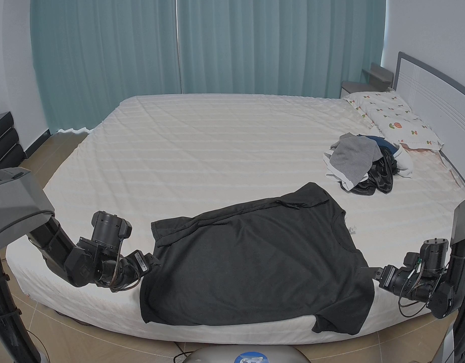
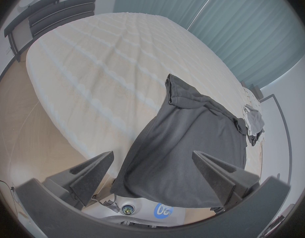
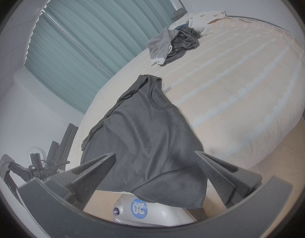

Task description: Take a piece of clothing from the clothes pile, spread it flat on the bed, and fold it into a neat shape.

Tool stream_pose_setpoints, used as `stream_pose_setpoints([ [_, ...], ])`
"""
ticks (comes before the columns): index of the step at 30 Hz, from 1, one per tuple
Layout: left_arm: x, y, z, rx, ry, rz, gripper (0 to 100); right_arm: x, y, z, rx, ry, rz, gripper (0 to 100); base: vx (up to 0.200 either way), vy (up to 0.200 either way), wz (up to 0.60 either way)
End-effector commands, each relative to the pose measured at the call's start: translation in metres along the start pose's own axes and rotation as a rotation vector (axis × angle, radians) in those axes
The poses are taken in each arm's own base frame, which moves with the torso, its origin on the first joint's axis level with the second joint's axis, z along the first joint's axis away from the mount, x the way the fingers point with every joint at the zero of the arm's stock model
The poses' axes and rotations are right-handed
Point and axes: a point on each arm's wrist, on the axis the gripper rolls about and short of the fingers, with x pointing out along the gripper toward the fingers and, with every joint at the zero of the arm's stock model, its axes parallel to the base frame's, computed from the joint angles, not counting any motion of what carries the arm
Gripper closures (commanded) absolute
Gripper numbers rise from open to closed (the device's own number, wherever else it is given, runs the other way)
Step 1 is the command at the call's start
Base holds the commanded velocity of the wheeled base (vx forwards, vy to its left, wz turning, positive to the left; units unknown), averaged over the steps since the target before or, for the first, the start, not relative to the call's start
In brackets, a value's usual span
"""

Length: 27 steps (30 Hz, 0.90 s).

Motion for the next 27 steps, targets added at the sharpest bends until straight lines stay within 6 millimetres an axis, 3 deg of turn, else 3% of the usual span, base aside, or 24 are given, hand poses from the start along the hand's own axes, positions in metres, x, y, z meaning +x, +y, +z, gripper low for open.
stream_pose_setpoints([
  [1, 0.001, -0.002, 0.002, -0.006, -0.009, -0.010, 0, -0.002, -0.001, -0.004, 0.004, 0.018, -0.008, 0, 0.000, 0.000, 0.00],
  [10, 0.001, -0.006, 0.007, -0.023, -0.008, -0.040, 0, -0.001, 0.001, -0.006, -0.001, 0.030, -0.005, 0, 0.000, 0.000, 0.00],
  [22, 0.007, -0.009, 0.012, -0.071, -0.009, -0.053, 0, -0.001, 0.002, -0.007, -0.004, 0.039, -0.002, 0, 0.200, 0.000, 0.00],
  [27, 0.017, -0.013, 0.014, -0.092, -0.011, -0.055, 0, -0.001, 0.002, -0.007, -0.003, 0.040, -0.003, 0, 0.000, 0.000, 0.00],
])
